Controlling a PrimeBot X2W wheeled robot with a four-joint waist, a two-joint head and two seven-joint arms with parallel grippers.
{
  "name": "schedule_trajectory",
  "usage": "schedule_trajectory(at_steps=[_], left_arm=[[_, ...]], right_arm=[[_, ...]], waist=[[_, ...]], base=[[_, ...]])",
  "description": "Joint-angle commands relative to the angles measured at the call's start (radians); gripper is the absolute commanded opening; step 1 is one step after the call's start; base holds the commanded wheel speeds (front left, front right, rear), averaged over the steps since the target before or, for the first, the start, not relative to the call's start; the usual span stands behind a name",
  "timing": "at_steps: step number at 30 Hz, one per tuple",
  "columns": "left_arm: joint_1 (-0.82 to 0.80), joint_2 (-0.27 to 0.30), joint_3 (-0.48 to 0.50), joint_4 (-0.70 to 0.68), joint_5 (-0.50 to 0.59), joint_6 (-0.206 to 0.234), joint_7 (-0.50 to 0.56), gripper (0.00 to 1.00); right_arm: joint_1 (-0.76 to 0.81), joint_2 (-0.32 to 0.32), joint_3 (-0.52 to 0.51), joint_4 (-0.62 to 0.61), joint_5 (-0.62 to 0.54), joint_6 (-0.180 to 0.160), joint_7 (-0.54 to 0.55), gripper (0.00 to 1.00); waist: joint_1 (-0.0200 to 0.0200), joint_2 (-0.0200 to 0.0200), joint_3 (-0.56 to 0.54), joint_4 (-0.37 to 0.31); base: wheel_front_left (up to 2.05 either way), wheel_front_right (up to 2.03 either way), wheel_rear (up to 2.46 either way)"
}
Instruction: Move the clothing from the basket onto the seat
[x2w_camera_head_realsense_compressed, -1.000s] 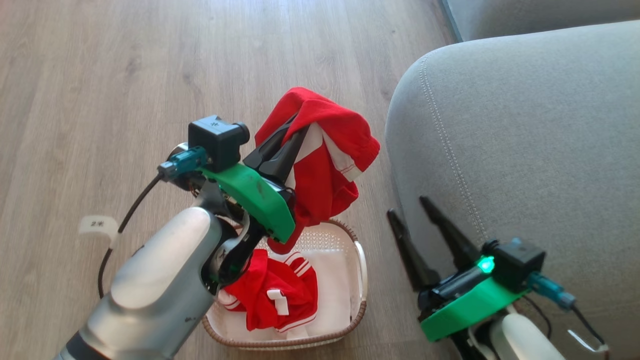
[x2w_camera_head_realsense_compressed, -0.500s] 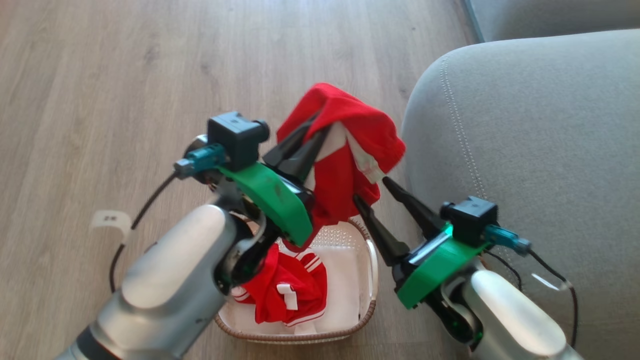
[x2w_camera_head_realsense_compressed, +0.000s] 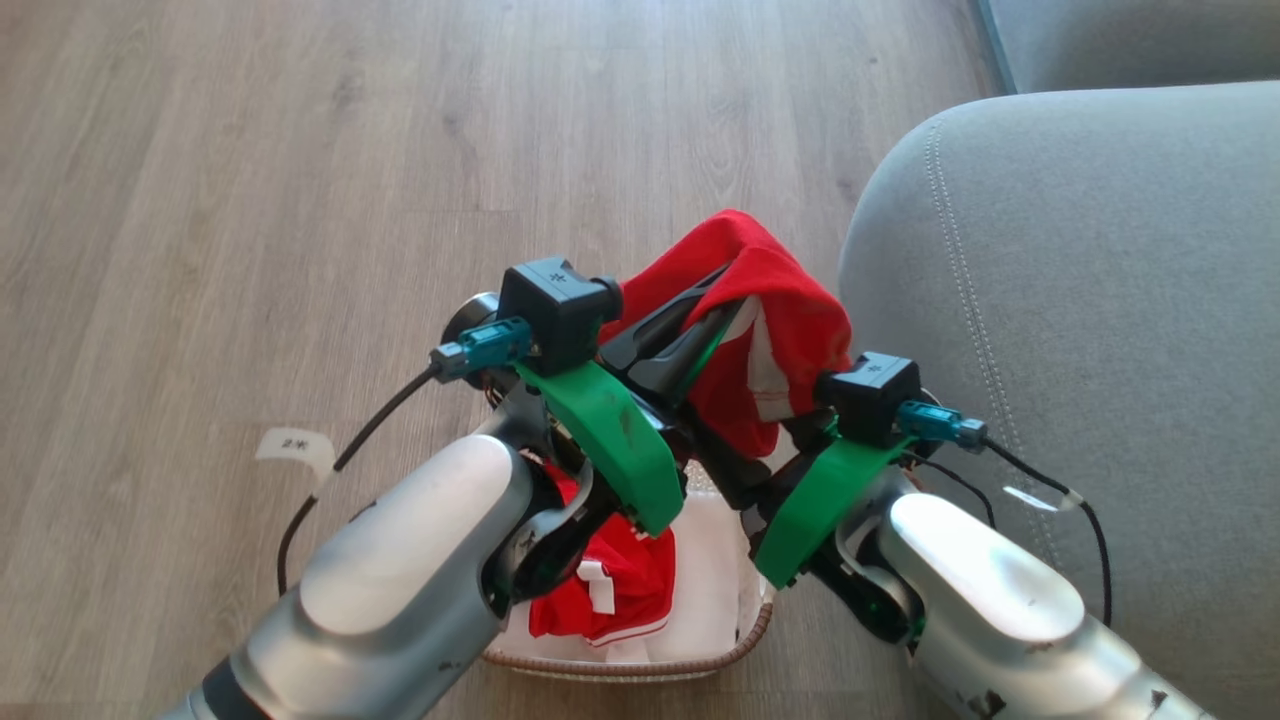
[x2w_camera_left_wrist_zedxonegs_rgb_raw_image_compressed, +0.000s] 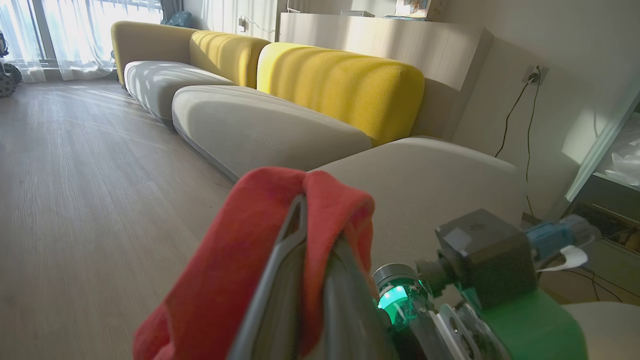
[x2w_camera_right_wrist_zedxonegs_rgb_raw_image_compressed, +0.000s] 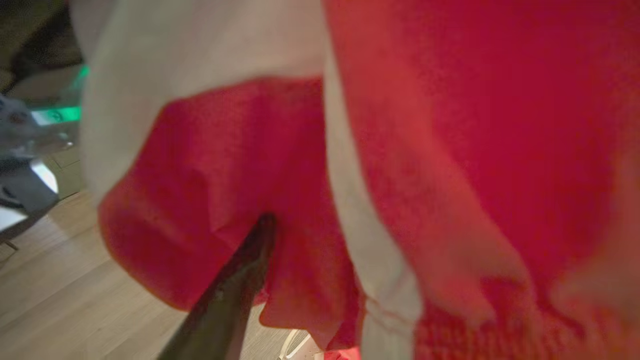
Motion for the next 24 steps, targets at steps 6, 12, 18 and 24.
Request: schedule_trajectory(at_steps=[6, 12, 18, 24], left_arm=[[-0.065, 0.001, 0.027, -0.012, 0.001, -0.003, -0.005, 0.0], [-0.058, 0.01, 0.031, 0.006, -0.004, 0.002, -0.012, 0.0], [-0.047, 0.018, 0.036, 0.022, -0.01, 0.009, -0.02, 0.0], [-0.024, 0.038, 0.035, 0.034, -0.01, 0.014, -0.03, 0.27]], right_arm=[[-0.061, 0.006, 0.015, -0.017, 0.02, 0.007, -0.013, 0.0], [-0.041, -0.004, -0.012, -0.055, 0.01, 0.007, -0.014, 0.0], [-0.01, -0.019, -0.047, -0.091, 0.003, 0.007, -0.014, 0.0], [0.054, -0.04, -0.137, -0.151, -0.024, 0.007, -0.014, 0.0]], waist=[[0.0001, 0.0, -0.003, 0.012], [0.0001, 0.0, -0.003, 0.004], [0.0001, 0.0, -0.01, -0.01], [0.0001, 0.0, -0.012, -0.033]], base=[[0.0, 0.0, 0.0], [0.0, 0.0, 0.0], [0.0, 0.0, 0.0], [0.0, 0.0, 0.0]])
